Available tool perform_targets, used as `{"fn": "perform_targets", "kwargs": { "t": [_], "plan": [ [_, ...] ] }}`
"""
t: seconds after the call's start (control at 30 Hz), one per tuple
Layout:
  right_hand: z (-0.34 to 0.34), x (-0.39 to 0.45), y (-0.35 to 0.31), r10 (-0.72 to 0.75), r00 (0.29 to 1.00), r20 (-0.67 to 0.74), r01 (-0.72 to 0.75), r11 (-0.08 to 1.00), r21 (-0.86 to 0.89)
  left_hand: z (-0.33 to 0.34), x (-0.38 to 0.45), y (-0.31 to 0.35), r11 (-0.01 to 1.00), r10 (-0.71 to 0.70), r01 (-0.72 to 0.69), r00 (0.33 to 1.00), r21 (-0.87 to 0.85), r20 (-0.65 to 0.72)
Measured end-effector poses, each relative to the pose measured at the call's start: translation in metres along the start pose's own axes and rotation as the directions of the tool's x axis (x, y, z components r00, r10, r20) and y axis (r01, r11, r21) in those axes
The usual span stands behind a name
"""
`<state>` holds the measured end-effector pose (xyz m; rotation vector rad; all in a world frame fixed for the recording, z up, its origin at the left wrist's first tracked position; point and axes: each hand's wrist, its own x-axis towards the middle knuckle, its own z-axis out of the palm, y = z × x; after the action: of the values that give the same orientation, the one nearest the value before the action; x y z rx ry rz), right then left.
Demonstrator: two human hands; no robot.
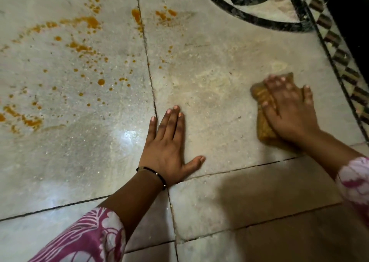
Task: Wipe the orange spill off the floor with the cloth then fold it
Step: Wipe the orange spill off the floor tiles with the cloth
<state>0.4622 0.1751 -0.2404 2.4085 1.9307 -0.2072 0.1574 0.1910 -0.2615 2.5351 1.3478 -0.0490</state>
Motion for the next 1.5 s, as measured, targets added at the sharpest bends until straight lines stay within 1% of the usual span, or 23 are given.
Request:
{"fn": "perform_targets", "kwargs": {
  "t": [0.07, 0.13, 0.2, 0.3, 0.4, 0.47, 0.53, 0.63, 0.7, 0.73, 0.77, 0.83, 0.9, 0.93, 1.0, 1.07, 1.13, 1.17, 1.27, 1.37, 1.43, 1.47, 1.5],
  "plan": [
    [-0.003, 0.036, -0.009, 0.122, 0.992, -0.010, -0.122, 0.992, 0.002, 0.000, 0.000, 0.000, 1.000, 0.006, -0.006, 1.000, 0.007, 0.004],
    [-0.006, 0.069, -0.033, 0.164, 0.986, -0.001, -0.164, 0.986, -0.009, 0.000, 0.000, 0.001, 1.000, 0.009, -0.009, 1.000, 0.014, 0.006],
    [-0.006, 0.083, -0.063, 0.060, 0.998, 0.004, -0.060, 0.998, -0.032, 0.000, 0.000, 0.001, 1.000, 0.010, -0.010, 1.000, 0.024, 0.000],
    [0.000, 0.062, -0.101, -0.205, 0.979, 0.015, 0.205, 0.978, -0.034, 0.002, 0.000, 0.001, 1.000, 0.010, -0.009, 1.000, 0.024, -0.019],
    [0.009, 0.015, -0.096, -0.385, 0.921, 0.053, 0.388, 0.920, -0.052, 0.003, 0.001, 0.000, 1.000, 0.015, -0.015, 1.000, 0.010, -0.025],
    [0.012, -0.003, -0.073, -0.422, 0.904, 0.071, 0.427, 0.900, -0.090, 0.002, 0.000, -0.001, 1.000, 0.013, -0.013, 1.000, 0.000, -0.024],
    [0.008, 0.001, -0.049, -0.341, 0.938, 0.061, 0.345, 0.936, -0.069, 0.002, 0.001, 0.000, 1.000, 0.019, -0.019, 1.000, -0.003, -0.017],
    [0.000, 0.041, -0.035, -0.187, 0.982, 0.007, 0.187, 0.982, -0.017, 0.002, 0.000, 0.000, 1.000, 0.007, -0.007, 1.000, 0.001, -0.010],
    [-0.006, 0.079, -0.045, -0.061, 0.998, 0.002, 0.061, 0.998, 0.006, 0.002, 0.000, 0.001, 1.000, 0.004, -0.004, 1.000, 0.003, -0.008],
    [-0.009, 0.096, -0.057, -0.027, 1.000, 0.014, 0.027, 1.000, 0.002, 0.002, -0.001, 0.000, 1.000, 0.004, -0.004, 1.000, 0.007, -0.007],
    [-0.009, 0.108, -0.070, -0.036, 0.999, 0.026, 0.036, 0.999, -0.013, 0.002, -0.001, 0.001, 1.000, 0.007, -0.007, 1.000, 0.009, -0.005],
    [-0.008, 0.118, -0.105, -0.201, 0.979, 0.039, 0.203, 0.978, -0.057, 0.000, -0.002, 0.001, 1.000, 0.003, -0.003, 1.000, 0.002, -0.023],
    [-0.003, 0.108, -0.136, -0.412, 0.909, 0.058, 0.415, 0.907, -0.067, -0.002, -0.005, 0.000, 0.999, 0.012, -0.014, 0.998, -0.036, -0.065],
    [-0.001, 0.097, -0.146, -0.487, 0.871, 0.066, 0.490, 0.869, -0.067, -0.003, -0.008, -0.002, 0.998, 0.019, -0.025, 0.996, -0.064, -0.093],
    [0.003, 0.067, -0.146, -0.591, 0.801, 0.093, 0.598, 0.798, -0.075, -0.005, -0.017, -0.008, 0.994, 0.018, -0.034, 0.988, -0.107, -0.151],
    [0.006, 0.042, -0.127, -0.675, 0.729, 0.114, 0.684, 0.723, -0.097, -0.009, -0.027, -0.026, 0.997, 0.004, -0.018, 0.984, -0.074, -0.178],
    [0.004, 0.037, -0.100, -0.703, 0.698, 0.139, 0.715, 0.695, -0.076, -0.016, -0.032, -0.056, 0.999, -0.037, 0.039, 0.992, 0.015, -0.124],
    [0.001, 0.044, -0.087, -0.680, 0.720, 0.138, 0.691, 0.721, -0.053, -0.018, -0.032, -0.071, 0.996, -0.063, 0.068, 0.995, 0.055, -0.083],
    [-0.008, 0.092, -0.069, -0.535, 0.840, 0.088, 0.538, 0.843, -0.014, -0.020, -0.031, -0.094, 0.989, -0.123, 0.123, 0.992, 0.077, -0.012],
    [-0.013, 0.156, -0.094, -0.352, 0.936, 0.029, 0.352, 0.936, -0.023, -0.017, -0.029, -0.092, 0.990, -0.130, 0.129, 0.991, 0.064, 0.012],
    [-0.013, 0.181, -0.132, -0.279, 0.960, 0.026, 0.280, 0.959, -0.055, -0.017, -0.030, -0.091, 0.991, -0.124, 0.123, 0.992, 0.059, 0.014],
    [-0.011, 0.184, -0.155, -0.298, 0.954, 0.038, 0.300, 0.951, -0.075, -0.018, -0.030, -0.092, 0.990, -0.127, 0.126, 0.992, 0.060, 0.012],
    [-0.009, 0.181, -0.176, -0.355, 0.933, 0.062, 0.359, 0.929, -0.088, -0.018, -0.030, -0.093, 0.990, -0.128, 0.127, 0.992, 0.062, 0.009]
  ]
}}
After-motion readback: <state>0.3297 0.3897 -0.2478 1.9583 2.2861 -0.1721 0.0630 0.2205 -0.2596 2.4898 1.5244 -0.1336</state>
